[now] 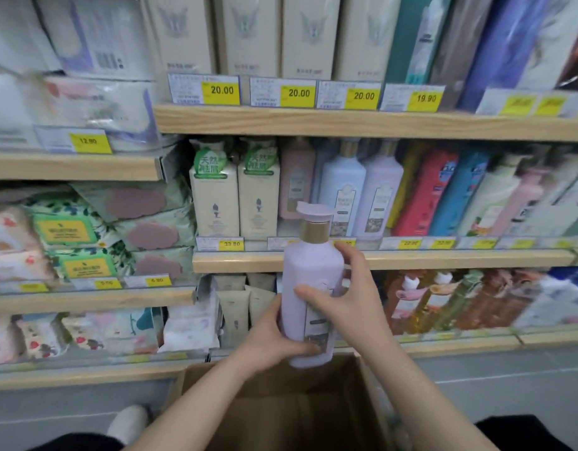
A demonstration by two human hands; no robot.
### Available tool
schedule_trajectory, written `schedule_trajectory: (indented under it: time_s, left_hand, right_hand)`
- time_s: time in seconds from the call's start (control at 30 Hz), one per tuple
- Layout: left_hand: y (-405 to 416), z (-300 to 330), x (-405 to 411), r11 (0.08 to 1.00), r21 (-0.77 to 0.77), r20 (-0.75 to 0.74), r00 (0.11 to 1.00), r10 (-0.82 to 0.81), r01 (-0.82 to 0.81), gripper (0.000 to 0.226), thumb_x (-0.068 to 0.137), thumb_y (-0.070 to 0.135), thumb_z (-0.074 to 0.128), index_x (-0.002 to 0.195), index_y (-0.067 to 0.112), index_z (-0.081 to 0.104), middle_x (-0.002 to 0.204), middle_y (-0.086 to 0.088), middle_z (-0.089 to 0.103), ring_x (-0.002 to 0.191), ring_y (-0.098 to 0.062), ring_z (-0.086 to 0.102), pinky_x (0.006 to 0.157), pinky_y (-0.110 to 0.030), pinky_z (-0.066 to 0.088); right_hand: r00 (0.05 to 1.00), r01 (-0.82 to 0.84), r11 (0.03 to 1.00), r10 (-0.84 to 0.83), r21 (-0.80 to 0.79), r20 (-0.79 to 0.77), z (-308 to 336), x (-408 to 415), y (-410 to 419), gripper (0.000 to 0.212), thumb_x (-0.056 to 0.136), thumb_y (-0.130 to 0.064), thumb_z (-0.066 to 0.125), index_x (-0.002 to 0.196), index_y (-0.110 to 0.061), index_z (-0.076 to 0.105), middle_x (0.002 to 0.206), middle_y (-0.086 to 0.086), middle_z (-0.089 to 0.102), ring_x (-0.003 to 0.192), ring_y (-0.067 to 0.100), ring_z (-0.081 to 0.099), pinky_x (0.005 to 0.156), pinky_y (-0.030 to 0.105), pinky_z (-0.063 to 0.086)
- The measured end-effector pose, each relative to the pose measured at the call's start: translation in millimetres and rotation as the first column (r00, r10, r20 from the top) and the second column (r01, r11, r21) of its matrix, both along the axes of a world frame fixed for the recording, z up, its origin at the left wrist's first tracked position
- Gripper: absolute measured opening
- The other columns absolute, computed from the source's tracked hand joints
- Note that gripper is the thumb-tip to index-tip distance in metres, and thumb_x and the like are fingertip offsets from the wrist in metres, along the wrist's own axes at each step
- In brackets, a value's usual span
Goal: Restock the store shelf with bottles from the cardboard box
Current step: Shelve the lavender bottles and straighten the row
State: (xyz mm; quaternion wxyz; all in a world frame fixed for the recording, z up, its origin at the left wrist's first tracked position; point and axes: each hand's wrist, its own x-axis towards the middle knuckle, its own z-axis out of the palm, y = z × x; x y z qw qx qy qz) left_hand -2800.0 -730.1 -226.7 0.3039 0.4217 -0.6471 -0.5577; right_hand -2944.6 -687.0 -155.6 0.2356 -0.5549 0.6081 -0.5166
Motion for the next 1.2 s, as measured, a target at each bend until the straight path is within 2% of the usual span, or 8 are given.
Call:
schedule_trajectory:
  time_s: [0.23,0.43,0.5,0.63,0.73,0.83,0.97,1.2]
  left_hand:
    - [-35,41,15,0.969,-0.182,0.093,0.984,-0.152,0.167,0.079,0.047,0.026,0.089,0.108,0.055,0.050,0.107,0.025,0.066,0.098,0.003,0.063,0.070,-0.015,0.053]
    - [-72,41,1,0.946,-0.322,0.025,0.999,-0.027,0.034,0.087,0.046,0.032,0.089,0.120,0.044,0.046,0.114,0.012,0.065,0.103,-0.006,0.063,0.082,-0.038,0.057]
    - [-81,38,-8,0.932,-0.361,0.010,1.000,-0.006,0.009,0.087,0.046,0.034,0.088,0.120,0.045,0.044,0.116,0.015,0.063,0.106,-0.003,0.060,0.083,-0.035,0.056]
    - [-97,40,-17,0.907,-0.417,-0.047,0.998,0.038,-0.054,0.075,0.044,0.040,0.084,0.107,0.054,0.044,0.106,0.025,0.062,0.095,0.008,0.058,0.068,-0.011,0.047]
    - [-108,47,-19,0.853,-0.515,-0.017,0.996,0.085,-0.081,0.076,0.046,0.049,0.083,0.107,0.061,0.039,0.110,0.031,0.058,0.098,0.013,0.056,0.068,-0.004,0.043]
    - [-122,42,-8,0.759,-0.648,0.161,0.963,0.216,-0.062,0.091,0.050,0.064,0.075,0.130,0.042,0.038,0.127,0.017,0.052,0.117,0.000,0.048,0.092,-0.018,0.042]
    - [-131,18,11,0.656,-0.742,0.503,0.763,0.406,0.139,0.089,0.065,0.062,0.067,0.135,0.014,0.041,0.128,-0.004,0.049,0.122,-0.023,0.042,0.109,-0.033,0.029]
    - [-129,7,7,0.560,-0.815,0.474,0.727,0.497,0.148,0.082,0.063,0.062,0.068,0.126,0.014,0.047,0.116,-0.003,0.050,0.110,-0.023,0.043,0.104,-0.035,0.034]
  right_hand:
    - [0.945,-0.311,0.949,0.302,0.056,0.129,6,-24,-3,0.092,0.060,-0.028,0.086,0.134,-0.041,0.035,0.119,-0.017,0.058,0.114,0.004,0.055,0.080,0.032,0.058]
    - [0.991,-0.112,0.990,0.118,-0.090,0.062,12,-1,-27,0.108,0.053,-0.035,0.082,0.137,-0.050,0.016,0.120,-0.030,0.050,0.108,-0.001,0.055,0.075,0.016,0.052]
    - [0.998,0.043,0.994,-0.038,-0.099,0.054,13,7,-36,0.116,0.040,-0.049,0.079,0.135,-0.053,0.011,0.114,-0.038,0.043,0.098,-0.005,0.055,0.070,0.014,0.049]
    - [0.991,0.133,0.970,-0.127,-0.204,0.040,18,5,-58,0.087,0.040,-0.046,0.078,0.110,-0.059,0.028,0.100,-0.045,0.047,0.092,-0.019,0.051,0.059,0.005,0.045]
    - [0.987,0.154,0.956,-0.161,-0.249,-0.007,23,-1,-76,0.078,0.044,-0.045,0.078,0.111,-0.042,0.037,0.099,-0.030,0.055,0.091,-0.007,0.056,0.066,0.018,0.052]
    - [0.984,0.165,0.937,-0.175,-0.309,-0.006,29,-1,-93,0.078,0.048,-0.044,0.078,0.115,-0.032,0.039,0.102,-0.023,0.056,0.093,0.002,0.058,0.075,0.039,0.056]
    - [0.977,0.203,0.896,-0.214,-0.395,0.015,29,1,-111,0.077,0.052,-0.044,0.079,0.115,-0.040,0.034,0.103,-0.041,0.048,0.094,-0.008,0.053,0.073,0.021,0.050]
    - [0.959,0.278,0.895,-0.277,-0.350,0.055,13,5,-140,0.077,0.055,-0.043,0.078,0.118,-0.040,0.034,0.099,-0.035,0.050,0.090,-0.001,0.053,0.075,0.029,0.048]
